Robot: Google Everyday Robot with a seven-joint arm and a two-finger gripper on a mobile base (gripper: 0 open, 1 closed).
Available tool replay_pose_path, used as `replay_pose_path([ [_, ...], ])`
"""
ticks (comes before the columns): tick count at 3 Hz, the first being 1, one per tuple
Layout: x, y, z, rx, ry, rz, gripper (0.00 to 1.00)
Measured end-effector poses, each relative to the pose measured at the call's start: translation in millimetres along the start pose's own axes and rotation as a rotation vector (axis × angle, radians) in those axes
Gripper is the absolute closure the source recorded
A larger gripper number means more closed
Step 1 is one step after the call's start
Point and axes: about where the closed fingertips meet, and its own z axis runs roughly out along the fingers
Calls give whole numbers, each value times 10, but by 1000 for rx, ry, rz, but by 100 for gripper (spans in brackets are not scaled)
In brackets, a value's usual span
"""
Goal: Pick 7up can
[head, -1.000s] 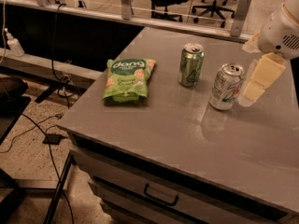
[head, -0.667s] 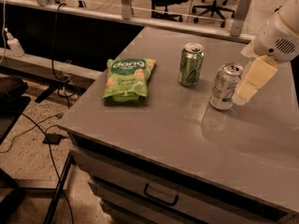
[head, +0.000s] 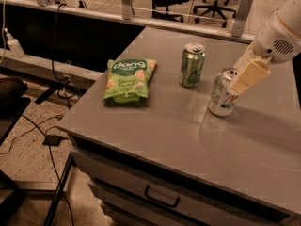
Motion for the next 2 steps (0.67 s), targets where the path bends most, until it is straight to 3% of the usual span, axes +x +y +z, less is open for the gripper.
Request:
replay_pose_path([
  [2,-25,-10,4,5,-7,-3,92],
])
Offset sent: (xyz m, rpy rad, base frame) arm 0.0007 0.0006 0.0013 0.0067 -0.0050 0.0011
